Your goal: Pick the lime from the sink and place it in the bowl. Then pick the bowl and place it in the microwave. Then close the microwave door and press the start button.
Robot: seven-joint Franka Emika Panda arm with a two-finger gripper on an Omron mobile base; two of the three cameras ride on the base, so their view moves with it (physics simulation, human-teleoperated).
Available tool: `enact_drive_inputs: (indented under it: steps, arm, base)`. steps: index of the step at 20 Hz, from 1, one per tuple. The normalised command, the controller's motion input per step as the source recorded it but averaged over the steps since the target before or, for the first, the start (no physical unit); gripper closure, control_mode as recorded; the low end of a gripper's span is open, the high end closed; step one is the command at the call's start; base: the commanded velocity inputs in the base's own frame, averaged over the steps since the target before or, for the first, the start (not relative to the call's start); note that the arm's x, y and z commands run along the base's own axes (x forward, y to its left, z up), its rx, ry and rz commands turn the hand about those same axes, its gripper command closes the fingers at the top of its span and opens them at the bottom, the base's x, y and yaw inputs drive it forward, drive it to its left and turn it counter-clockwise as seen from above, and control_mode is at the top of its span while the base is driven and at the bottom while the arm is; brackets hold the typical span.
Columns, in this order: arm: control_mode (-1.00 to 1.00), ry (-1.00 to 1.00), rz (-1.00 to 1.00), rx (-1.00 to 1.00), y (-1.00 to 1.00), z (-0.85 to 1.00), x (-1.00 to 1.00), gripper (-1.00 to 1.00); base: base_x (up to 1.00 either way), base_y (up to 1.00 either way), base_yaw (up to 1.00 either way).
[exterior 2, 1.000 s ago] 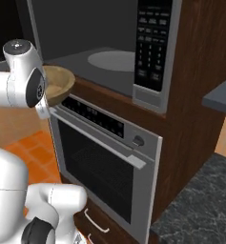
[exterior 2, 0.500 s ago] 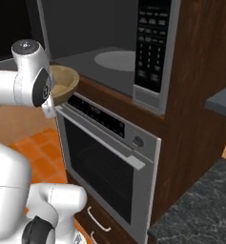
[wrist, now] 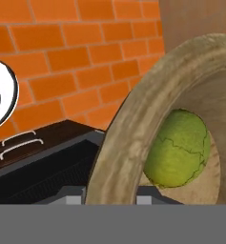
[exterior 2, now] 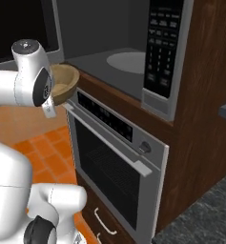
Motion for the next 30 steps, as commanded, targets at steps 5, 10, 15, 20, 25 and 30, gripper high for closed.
enact_drive_inputs:
  steps: [5, 10, 15, 20, 25, 30]
  arm:
    - [1.00, 0.00, 0.00, 0.00, 0.00, 0.00, 0.00, 1.00]
    - [-1.00, 0.00, -0.05, 0.00, 0.00, 0.13, 0.01, 1.00]
    - [-1.00, 0.01, -0.25, -0.01, -0.02, 0.37, -0.06, 1.00]
    - [-1.00, 0.00, -0.24, 0.00, -0.42, 0.33, 0.16, 1.00]
    - [-1.00, -0.01, -0.14, 0.00, -0.59, 0.18, 0.40, 1.00]
    - [-1.00, -0.10, -0.15, 0.00, -0.54, 0.22, 0.34, 1.00]
  base:
    - [0.24, 0.21, -0.03]
    - [0.05, 0.00, -0.01]
    - [0.00, 0.00, 0.00]
    - [0.00, 0.00, 0.00]
    - [0.00, 0.00, 0.00]
    - [0.00, 0.00, 0.00]
